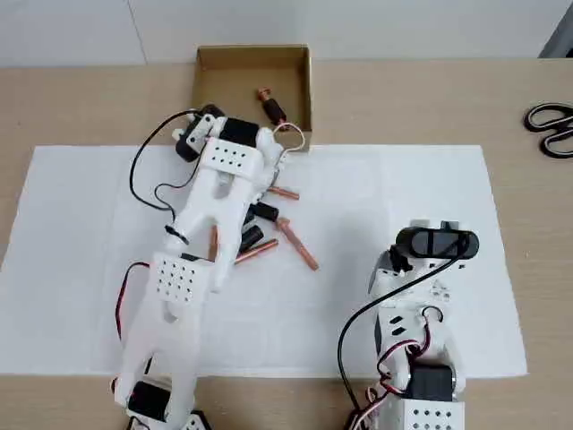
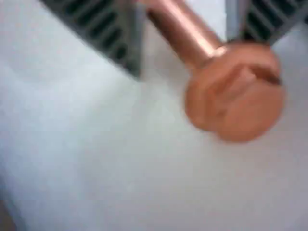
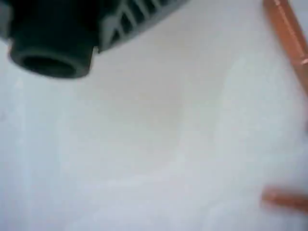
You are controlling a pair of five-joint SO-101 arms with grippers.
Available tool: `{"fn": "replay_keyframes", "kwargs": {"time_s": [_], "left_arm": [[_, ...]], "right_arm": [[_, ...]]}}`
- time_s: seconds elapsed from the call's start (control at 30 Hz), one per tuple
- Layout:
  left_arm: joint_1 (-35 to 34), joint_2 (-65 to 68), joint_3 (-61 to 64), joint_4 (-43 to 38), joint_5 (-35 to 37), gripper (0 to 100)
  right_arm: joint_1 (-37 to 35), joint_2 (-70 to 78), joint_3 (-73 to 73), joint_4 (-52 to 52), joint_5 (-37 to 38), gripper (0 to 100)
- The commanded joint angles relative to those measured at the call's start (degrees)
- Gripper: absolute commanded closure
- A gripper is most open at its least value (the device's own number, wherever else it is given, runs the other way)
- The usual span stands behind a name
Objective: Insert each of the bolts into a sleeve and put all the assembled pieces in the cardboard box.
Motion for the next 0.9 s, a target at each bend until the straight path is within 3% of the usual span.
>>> {"fn": "replay_keyframes", "kwargs": {"time_s": [0.0,0.23,0.57,0.77,0.87], "left_arm": [[-4.13,-0.35,-1.19,-2.9,0.26,99],[-2.37,-0.44,-8.75,-5.45,0.09,99],[1.93,-0.53,-29.41,-4.48,-11.78,99],[5.54,-2.2,-36.88,0.35,-29.54,99],[5.89,-6.95,-36.88,4.75,-35.08,99]], "right_arm": [[0.22,-1.19,0.35,-0.04,-0.7,99.5],[0.22,-1.19,0.35,-0.22,-0.7,99.5],[-3.3,-1.19,0.35,-2.51,-0.35,99.5],[-14.64,-1.19,0.35,-4.44,-0.35,99.5],[-17.19,-1.19,0.35,-12.62,-0.35,99.5]]}}
